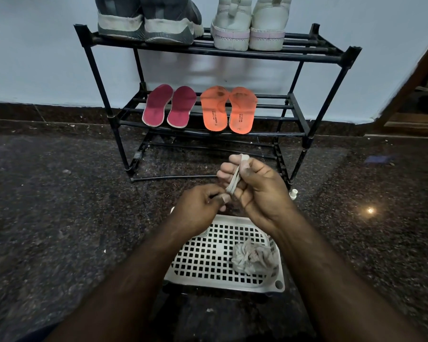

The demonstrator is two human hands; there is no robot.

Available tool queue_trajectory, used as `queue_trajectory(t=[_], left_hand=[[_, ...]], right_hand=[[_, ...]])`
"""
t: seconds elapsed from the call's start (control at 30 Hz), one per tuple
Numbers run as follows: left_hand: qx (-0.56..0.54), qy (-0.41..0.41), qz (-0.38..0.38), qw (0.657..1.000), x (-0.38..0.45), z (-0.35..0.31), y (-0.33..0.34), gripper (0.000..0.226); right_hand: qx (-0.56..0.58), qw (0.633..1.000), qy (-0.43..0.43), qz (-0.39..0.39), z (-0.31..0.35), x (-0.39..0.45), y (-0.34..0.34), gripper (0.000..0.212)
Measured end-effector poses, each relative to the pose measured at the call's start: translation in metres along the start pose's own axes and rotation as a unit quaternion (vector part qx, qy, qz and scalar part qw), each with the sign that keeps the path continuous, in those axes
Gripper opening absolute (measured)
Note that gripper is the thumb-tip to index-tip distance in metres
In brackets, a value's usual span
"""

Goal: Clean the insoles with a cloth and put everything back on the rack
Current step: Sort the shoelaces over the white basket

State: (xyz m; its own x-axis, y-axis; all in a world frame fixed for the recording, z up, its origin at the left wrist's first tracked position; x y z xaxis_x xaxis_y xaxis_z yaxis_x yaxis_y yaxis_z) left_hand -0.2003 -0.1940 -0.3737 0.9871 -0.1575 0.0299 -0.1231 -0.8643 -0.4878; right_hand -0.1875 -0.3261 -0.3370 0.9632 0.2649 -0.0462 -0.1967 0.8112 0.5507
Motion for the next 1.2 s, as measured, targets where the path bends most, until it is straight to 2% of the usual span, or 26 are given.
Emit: queue_trajectory(t=[0.07, 0.17, 0.23, 0.3, 0.33, 0.37, 0.47, 0.6, 0.77, 0.93, 1.07, 1.2], left_hand=[[0.034, 0.010, 0.025, 0.999, -0.002, -0.006, 0.005, 0.018], [0.091, 0.030, 0.051, 0.994, -0.006, -0.013, 0.010, 0.022], [0.119, 0.043, 0.051, 0.991, -0.006, -0.016, 0.009, 0.018], [0.145, 0.060, 0.033, 0.987, -0.005, -0.019, 0.004, 0.014], [0.153, 0.064, 0.021, 0.986, -0.004, -0.019, 0.000, 0.012], [0.155, 0.065, 0.009, 0.986, -0.004, -0.019, -0.004, 0.010], [0.121, 0.068, -0.025, 0.990, -0.003, -0.019, -0.016, 0.010], [0.066, 0.057, -0.058, 0.995, -0.001, -0.016, -0.029, 0.011], [-0.113, 0.015, 0.015, 0.993, 0.001, -0.005, -0.024, 0.018], [-0.268, -0.049, 0.104, 0.957, -0.004, -0.005, -0.012, 0.027], [-0.246, -0.034, 0.138, 0.959, -0.004, -0.005, -0.009, 0.034], [-0.173, -0.006, 0.101, 0.980, -0.001, -0.010, -0.015, 0.029]], right_hand=[[-0.043, 0.998, -0.041, -0.035, 0.000, 0.003, -0.007, 0.022], [-0.205, 0.971, -0.099, -0.076, 0.000, 0.003, -0.016, 0.017], [-0.356, 0.923, -0.113, -0.095, -0.004, 0.004, -0.025, 0.019], [-0.498, 0.860, -0.080, -0.081, -0.015, 0.008, -0.031, 0.022], [-0.542, 0.837, -0.053, -0.064, -0.020, 0.009, -0.033, 0.025], [-0.555, 0.830, -0.023, -0.048, -0.023, 0.010, -0.034, 0.027], [-0.457, 0.885, 0.088, -0.007, -0.029, 0.007, -0.032, 0.029], [-0.315, 0.924, 0.210, 0.057, -0.034, -0.004, -0.025, 0.029], [-0.180, 0.952, 0.224, 0.103, -0.031, -0.008, -0.016, 0.033], [-0.113, 0.963, 0.220, 0.111, -0.027, -0.010, -0.013, 0.029], [-0.088, 0.964, 0.224, 0.113, -0.024, -0.011, -0.015, 0.030], [-0.093, 0.962, 0.230, 0.113, -0.025, -0.012, -0.014, 0.040]])
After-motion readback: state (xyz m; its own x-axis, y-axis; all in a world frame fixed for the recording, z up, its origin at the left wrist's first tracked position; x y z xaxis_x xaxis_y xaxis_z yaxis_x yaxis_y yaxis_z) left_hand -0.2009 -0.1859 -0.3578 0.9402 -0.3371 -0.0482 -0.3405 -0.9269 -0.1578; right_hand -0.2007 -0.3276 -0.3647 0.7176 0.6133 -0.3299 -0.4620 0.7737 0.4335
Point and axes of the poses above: each hand's wrist, its own x-axis towards the middle knuckle, its own y-axis out of the palm, z = x × y, the point moved 5 cm from there along x, towards the middle knuckle, and after that the axes turned 1 degree about z, right-handed, at the moved point
